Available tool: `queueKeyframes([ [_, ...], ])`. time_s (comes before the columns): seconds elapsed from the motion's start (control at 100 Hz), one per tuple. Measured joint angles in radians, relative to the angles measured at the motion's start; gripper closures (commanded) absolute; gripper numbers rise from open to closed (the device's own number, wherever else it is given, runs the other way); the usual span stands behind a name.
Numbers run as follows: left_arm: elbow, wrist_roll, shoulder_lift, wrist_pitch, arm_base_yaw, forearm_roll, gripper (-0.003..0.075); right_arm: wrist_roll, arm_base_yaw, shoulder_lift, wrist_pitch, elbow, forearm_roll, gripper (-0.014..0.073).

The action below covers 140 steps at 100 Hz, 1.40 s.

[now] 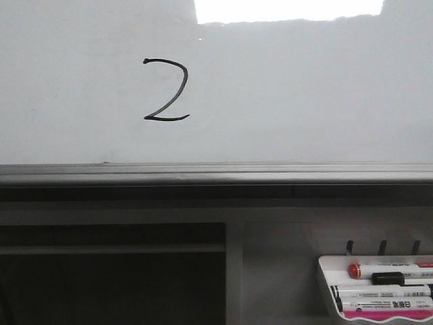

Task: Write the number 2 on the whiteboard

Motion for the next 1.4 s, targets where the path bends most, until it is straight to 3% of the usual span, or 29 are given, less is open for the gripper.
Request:
queueKeyframes([
  [0.11,0.0,0.0,0.0,0.0,0.0,0.0,0.074,0.002,-0.104,-0.072,-0.033,0.019,0.058,0.066],
  [0.2,0.0,0.0,0.0,0.0,0.0,0.0,0.074,-0.005,-0.128,-0.115,-0.01,0.019,0.045,0.066],
  [0.4,0.0,0.0,0.0,0.002,0.0,0.0,0.074,-0.01,-0.128,-0.122,0.042,0.019,-0.041,0.066],
  [0.72,0.0,0.0,0.0,0.002,0.0,0.0,0.074,-0.013,-0.128,-0.122,0.043,0.019,-0.052,0.066],
  [0.94,0.0,0.0,0.0,0.002,0.0,0.0,0.074,-0.165,-0.128,-0.122,0.047,0.019,0.121,0.066],
  [1.401,0.0,0.0,0.0,0.002,0.0,0.0,0.074,-0.193,-0.128,-0.122,0.047,0.019,0.145,0.066],
])
